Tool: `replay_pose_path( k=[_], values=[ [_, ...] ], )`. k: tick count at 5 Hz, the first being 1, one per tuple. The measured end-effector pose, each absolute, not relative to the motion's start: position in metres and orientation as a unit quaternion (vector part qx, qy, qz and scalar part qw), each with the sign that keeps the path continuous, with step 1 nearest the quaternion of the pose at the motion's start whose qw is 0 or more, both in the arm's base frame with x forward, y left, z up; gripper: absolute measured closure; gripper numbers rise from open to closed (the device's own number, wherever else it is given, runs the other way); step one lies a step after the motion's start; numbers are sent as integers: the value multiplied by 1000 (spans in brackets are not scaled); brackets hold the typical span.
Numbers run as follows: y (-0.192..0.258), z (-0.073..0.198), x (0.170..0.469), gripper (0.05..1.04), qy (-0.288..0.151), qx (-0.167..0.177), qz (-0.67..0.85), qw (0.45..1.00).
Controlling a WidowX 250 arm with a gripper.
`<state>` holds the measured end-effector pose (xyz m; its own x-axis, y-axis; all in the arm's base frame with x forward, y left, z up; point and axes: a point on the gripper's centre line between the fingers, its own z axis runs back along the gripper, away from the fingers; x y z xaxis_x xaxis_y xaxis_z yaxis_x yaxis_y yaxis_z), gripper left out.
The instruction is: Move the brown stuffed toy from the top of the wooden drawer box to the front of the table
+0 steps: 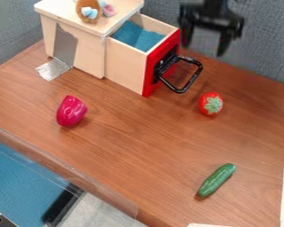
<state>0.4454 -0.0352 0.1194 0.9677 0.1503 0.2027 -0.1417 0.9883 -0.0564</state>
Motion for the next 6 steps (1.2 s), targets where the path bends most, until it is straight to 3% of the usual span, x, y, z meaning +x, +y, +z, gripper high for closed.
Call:
replay_pose_path(
  k=[1,3,6],
  values=[
    [-7,166,446,82,-140,-25,95,985],
    [64,198,429,82,-164,-39,153,974],
    [126,183,408,82,-141,16,200,970]
  ],
)
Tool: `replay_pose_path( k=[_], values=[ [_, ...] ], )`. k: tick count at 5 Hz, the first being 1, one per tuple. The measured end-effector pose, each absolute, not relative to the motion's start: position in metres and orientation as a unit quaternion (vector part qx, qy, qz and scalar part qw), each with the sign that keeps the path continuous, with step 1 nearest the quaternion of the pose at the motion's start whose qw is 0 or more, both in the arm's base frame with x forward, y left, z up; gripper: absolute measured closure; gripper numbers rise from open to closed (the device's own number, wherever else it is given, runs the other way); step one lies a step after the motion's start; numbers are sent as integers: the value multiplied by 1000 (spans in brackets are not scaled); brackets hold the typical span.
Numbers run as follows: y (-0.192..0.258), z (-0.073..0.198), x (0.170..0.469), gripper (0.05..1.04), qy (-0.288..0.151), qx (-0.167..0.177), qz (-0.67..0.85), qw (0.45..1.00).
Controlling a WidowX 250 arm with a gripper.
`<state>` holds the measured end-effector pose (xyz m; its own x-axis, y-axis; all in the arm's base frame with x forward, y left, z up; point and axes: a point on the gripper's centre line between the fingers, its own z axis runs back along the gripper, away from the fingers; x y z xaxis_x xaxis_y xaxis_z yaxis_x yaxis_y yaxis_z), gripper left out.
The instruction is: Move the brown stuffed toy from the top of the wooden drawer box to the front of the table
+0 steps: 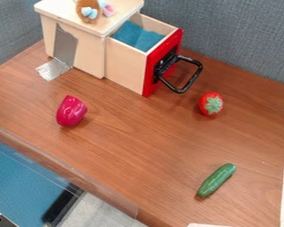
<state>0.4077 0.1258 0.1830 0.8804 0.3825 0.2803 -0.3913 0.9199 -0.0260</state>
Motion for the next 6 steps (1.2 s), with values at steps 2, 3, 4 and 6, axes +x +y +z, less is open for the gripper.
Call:
replay_pose_path(
  k=[2,3,4,6],
  values=[
    [144,154,406,82,-108,48,216,969],
    [151,131,405,82,-77,54,222,971],
    [166,121,402,82,-63,61,242,966],
    [168,108,403,398,-50,54,244,967]
  ],
)
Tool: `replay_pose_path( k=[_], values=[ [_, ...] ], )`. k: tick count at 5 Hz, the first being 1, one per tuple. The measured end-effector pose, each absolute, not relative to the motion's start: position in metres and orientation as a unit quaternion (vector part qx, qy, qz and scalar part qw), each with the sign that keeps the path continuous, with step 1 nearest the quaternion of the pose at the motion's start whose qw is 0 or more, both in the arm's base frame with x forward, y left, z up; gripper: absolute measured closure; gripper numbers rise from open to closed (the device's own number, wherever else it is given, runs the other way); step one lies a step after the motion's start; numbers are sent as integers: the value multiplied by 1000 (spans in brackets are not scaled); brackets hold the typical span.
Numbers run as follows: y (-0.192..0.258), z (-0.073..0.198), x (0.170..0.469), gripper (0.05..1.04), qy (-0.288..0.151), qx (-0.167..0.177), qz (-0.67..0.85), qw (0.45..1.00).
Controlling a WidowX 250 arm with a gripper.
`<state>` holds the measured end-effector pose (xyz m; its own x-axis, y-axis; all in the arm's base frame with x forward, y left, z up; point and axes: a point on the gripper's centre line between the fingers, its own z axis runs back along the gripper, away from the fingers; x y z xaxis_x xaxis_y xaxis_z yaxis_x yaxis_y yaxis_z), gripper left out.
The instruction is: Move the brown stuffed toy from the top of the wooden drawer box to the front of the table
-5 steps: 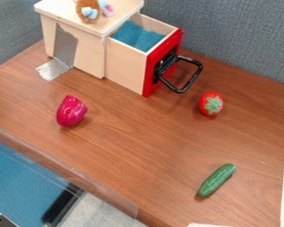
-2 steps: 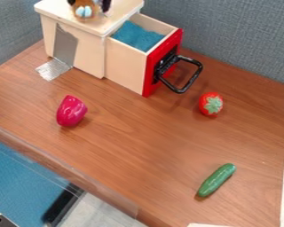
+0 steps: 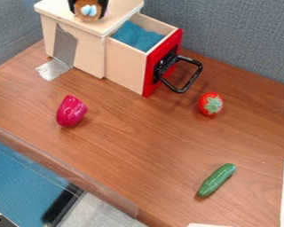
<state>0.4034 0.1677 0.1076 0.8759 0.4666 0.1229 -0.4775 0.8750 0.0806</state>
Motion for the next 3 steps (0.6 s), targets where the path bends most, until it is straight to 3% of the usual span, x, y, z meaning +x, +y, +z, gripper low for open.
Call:
replay_pose_path(
  k=[1,3],
  values=[
    [162,110,402,568,-62,39,235,969],
    [132,141,356,617,-107,5,181,978]
  ],
)
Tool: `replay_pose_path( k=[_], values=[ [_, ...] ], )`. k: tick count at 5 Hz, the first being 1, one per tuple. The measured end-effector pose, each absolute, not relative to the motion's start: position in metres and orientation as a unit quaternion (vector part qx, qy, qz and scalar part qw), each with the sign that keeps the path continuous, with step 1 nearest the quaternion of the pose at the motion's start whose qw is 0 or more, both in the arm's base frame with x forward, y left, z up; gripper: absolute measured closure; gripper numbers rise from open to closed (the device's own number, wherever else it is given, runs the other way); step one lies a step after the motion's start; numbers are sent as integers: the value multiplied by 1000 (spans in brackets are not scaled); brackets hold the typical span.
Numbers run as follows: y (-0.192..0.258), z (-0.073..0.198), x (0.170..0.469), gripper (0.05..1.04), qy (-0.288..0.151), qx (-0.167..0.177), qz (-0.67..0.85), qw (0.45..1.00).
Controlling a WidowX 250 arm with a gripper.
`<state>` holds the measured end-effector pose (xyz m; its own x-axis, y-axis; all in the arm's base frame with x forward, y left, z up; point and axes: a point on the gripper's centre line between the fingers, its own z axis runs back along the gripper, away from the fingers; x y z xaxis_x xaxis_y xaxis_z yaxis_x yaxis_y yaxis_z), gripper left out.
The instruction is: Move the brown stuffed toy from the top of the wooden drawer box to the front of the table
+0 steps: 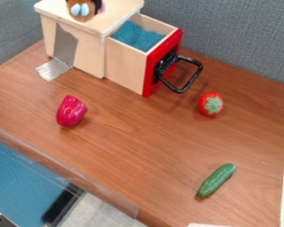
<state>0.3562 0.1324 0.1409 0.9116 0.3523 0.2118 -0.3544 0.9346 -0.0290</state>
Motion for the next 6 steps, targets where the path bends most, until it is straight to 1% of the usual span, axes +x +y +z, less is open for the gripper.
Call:
replay_pose_path(
  k=[1,2,3,4,5,6],
  values=[
    [86,131,324,618,-105,9,110,988],
    [37,101,302,618,-82,13,46,996],
    [0,76,287,618,-70,29,-12,997],
    [-23,45,274,618,-46,47,-46,997],
    [-23,23,265,535,-25,59,-47,997],
    [-18,18,263,226,-28,37,-29,998]
  ],
)
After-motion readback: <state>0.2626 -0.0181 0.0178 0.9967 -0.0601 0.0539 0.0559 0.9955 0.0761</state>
